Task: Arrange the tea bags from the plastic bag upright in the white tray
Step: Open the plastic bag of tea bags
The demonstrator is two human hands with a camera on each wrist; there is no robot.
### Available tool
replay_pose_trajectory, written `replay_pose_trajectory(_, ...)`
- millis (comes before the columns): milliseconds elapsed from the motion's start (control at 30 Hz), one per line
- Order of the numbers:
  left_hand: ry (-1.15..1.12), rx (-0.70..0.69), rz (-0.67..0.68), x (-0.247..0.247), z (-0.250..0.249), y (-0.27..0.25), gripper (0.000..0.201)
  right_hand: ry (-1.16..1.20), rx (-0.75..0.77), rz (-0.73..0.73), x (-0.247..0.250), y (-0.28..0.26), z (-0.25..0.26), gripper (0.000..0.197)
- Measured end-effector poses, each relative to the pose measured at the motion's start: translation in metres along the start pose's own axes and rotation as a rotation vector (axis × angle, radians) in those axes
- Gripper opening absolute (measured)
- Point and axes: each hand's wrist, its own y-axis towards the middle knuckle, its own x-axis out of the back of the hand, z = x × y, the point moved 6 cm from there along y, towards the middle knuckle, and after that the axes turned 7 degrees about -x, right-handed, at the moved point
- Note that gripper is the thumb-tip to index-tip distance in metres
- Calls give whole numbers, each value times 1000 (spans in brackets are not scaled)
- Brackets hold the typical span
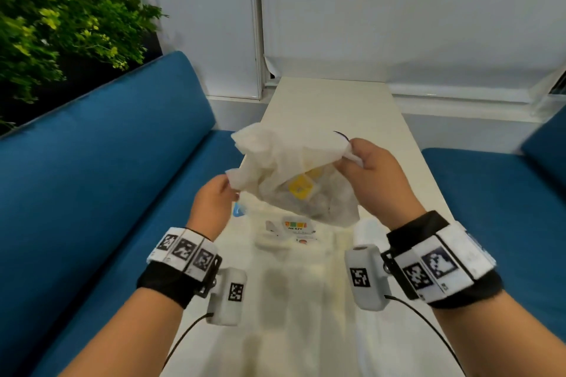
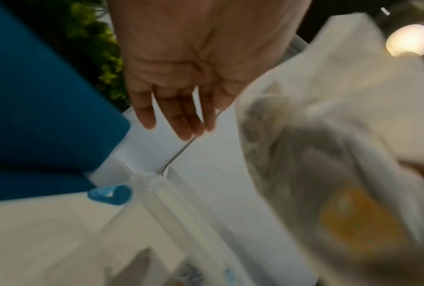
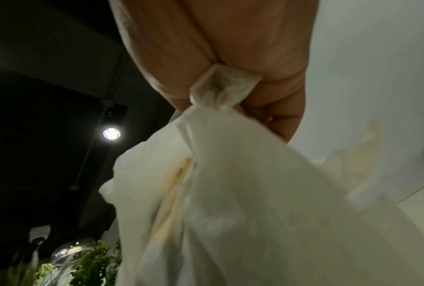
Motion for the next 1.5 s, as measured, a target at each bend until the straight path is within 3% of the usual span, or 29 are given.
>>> replay_pose_trajectory(67, -196, 196, -34, 9, -6, -15, 32, -14, 16, 36, -2, -21, -6, 34)
replay_pose_trajectory(133, -363, 388, 196, 1, -14, -31, 68, -64, 28, 72, -15, -42, -21, 31)
replay_pose_trajectory(200, -364, 469, 408, -6, -17, -48, 80, -111, 44, 108, -32, -63, -37, 14)
replay_pose_trajectory(233, -330, 458, 457, -7, -19, -56, 68, -143, 57, 124, -40, -72, -42, 8)
replay_pose_trajectory(300, -240, 374, 465, -8, -13, -63, 25, -263, 122, 200, -56, -87, -51, 20)
replay_pose_trajectory(333, -217, 335, 453, -8, -10, -63, 13, -360, 173, 262, -63, -91, -54, 24)
replay_pose_trajectory(433, -183, 213, 460, -12, -7, -64, 21, -547, 193, 417, -70, -90, -60, 45)
replay_pose_trajectory(567, -165, 36, 485, -11, -25, -61, 35, -237, 17, 187, -49, -66, -54, 85)
replay_pose_trajectory(633, -157, -29, 515, -7, -34, -59, 38, -188, -46, 197, -45, -58, -55, 91)
replay_pose_trajectory(700, -163, -63, 545, -2, -43, -58, 38, -252, -51, 264, -44, -52, -54, 77)
replay_pose_trajectory(767, -156, -80, 542, 6, -52, -56, 36, -284, -61, 269, -38, -48, -51, 42)
replay_pose_trajectory(833, -91, -112, 435, 20, -61, -48, 38, -238, -99, 201, -21, -46, -46, 24)
replay_pose_trajectory(933, 121, -214, 251, 43, -80, -41, 25, -99, -113, 72, 6, -49, -34, 21)
replay_pose_trajectory(1067, 321, -305, 257, 42, -96, -53, 19, -97, -97, 37, 14, -64, -21, 13)
replay_pose_trajectory(1167, 297, -311, 234, 38, -96, -59, 21, -415, -50, 15, 13, -70, -12, 3)
replay_pose_trajectory(1233, 242, -317, 221, 36, -95, -62, 19, -592, 62, -3, 0, -76, 8, 22)
replay_pose_trajectory(1300, 206, -350, 246, 30, -98, -67, 22, -635, 252, 30, -28, -80, 37, 37)
replay_pose_trajectory(1367, 206, -400, 248, 29, -101, -70, 24, -598, 362, 108, -59, -84, 58, 41)
replay_pose_trajectory(1500, 186, -401, 224, 47, -100, -73, 16, -527, 310, 191, -86, -80, 69, 32)
